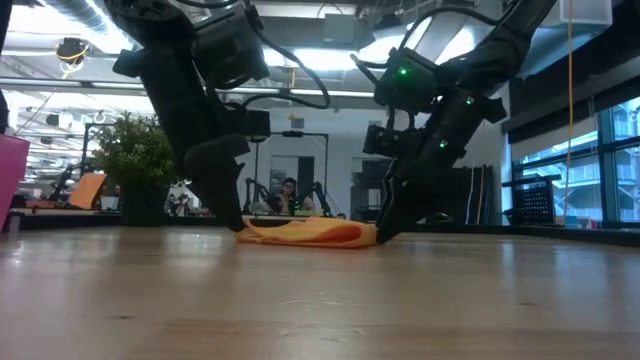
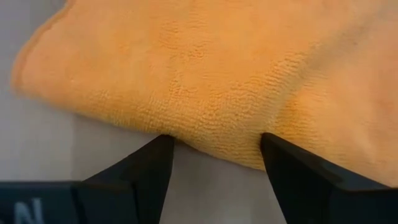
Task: Roll microfiber towels into tight, uniform cylinder then place into a basket
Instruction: Fold the orange microfiber towel
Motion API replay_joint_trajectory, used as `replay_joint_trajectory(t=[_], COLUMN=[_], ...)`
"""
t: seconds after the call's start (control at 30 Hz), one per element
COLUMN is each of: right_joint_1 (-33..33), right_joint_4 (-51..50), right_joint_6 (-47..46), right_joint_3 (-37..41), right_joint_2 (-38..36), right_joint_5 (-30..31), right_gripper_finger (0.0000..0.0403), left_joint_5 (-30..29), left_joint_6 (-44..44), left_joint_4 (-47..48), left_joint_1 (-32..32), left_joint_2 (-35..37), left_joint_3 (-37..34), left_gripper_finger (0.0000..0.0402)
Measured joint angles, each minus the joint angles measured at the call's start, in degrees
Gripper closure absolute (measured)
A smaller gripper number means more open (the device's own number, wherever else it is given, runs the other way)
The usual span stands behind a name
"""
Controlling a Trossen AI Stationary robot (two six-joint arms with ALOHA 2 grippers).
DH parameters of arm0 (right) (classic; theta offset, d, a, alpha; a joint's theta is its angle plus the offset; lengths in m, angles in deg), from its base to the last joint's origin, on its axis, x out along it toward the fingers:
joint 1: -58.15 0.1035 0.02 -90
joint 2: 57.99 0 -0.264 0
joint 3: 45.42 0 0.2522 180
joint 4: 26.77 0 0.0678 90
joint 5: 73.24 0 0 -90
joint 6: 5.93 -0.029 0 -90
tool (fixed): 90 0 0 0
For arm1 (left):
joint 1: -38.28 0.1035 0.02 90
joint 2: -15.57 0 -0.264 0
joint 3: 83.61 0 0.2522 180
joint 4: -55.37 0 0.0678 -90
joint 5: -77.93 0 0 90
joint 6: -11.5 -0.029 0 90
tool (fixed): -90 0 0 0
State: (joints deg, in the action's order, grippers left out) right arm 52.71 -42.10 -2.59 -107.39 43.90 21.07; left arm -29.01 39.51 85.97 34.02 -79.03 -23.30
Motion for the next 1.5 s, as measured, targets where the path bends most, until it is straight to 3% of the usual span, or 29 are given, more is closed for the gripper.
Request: replay_joint_trajectory(t=[0.23, 0.67, 1.1, 1.27, 1.5], right_joint_1=[1.26, 1.89, 3.81, 3.78, 3.08], right_joint_4=[-0.05, -0.46, 2.36, 2.32, 1.18], right_joint_6=[-6.08, -4.18, -14.11, -14.69, -7.45], right_joint_3=[-0.02, -0.02, -0.02, 0.04, -0.02], right_joint_2=[-0.04, -0.07, -0.32, -4.60, -8.73], right_joint_5=[-4.25, -4.38, -6.99, -2.21, 3.11], right_gripper_finger=[0.0159, 0.0159, 0.0159, 0.0159, 0.0159], left_joint_5=[-0.75, -4.82, 0.45, 1.48, 1.52], left_joint_6=[-1.47, -8.31, -7.44, -7.63, -7.65], left_joint_4=[0.78, 0.03, -6.47, -7.98, -13.32], left_joint_1=[0.81, 2.45, -0.54, -2.06, -3.09], left_joint_2=[0.63, 0.04, -0.17, -0.17, -3.03], left_joint_3=[0.64, 2.52, 2.25, 2.25, 2.19], left_gripper_finger=[0.0313, 0.0313, 0.0313, 0.0313, 0.0313])
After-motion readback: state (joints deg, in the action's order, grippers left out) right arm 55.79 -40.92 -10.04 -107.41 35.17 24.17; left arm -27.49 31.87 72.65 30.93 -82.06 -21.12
